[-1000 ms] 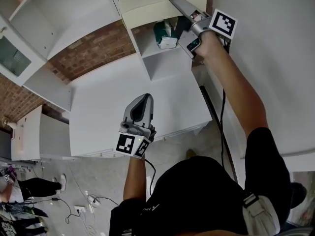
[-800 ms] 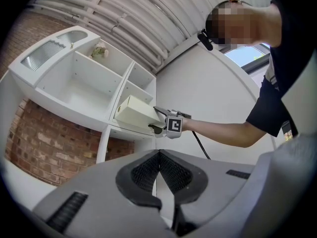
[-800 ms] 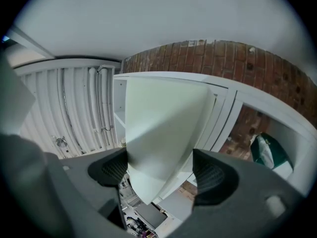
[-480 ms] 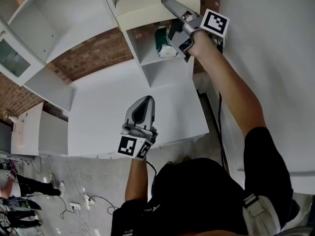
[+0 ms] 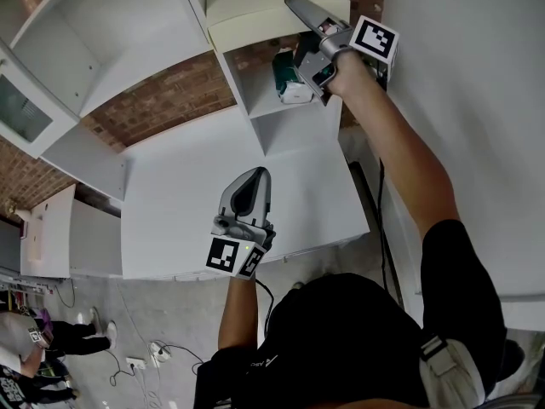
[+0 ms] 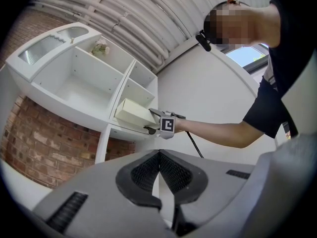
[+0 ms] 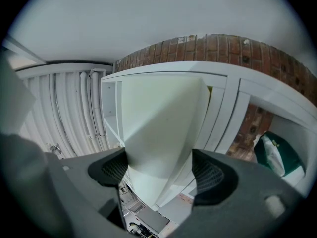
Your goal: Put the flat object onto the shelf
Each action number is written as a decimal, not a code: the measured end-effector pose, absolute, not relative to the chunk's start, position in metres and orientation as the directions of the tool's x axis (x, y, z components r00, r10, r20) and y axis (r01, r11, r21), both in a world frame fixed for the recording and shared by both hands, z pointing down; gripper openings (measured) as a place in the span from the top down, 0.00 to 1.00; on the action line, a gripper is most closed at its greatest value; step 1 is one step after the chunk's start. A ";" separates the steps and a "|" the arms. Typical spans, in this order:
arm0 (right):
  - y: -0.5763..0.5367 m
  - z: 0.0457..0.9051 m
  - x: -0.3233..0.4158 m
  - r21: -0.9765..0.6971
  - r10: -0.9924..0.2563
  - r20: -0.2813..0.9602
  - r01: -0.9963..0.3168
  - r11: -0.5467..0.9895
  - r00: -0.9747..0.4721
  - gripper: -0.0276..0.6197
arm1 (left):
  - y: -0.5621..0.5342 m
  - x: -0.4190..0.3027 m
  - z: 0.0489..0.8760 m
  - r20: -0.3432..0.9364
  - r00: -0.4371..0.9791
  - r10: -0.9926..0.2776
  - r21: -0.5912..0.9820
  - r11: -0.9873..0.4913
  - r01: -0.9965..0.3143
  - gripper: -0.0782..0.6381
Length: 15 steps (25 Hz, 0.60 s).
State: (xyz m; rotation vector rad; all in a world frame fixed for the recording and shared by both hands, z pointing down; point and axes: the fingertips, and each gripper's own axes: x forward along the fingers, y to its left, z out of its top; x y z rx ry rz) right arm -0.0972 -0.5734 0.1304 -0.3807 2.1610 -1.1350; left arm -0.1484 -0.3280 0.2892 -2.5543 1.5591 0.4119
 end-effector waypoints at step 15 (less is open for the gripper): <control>-0.537 0.139 -0.082 -0.756 -0.477 -0.421 0.008 0.655 -0.772 0.35 | -0.337 -0.152 0.277 -0.317 0.456 -0.832 0.029 -0.489 -0.872 0.89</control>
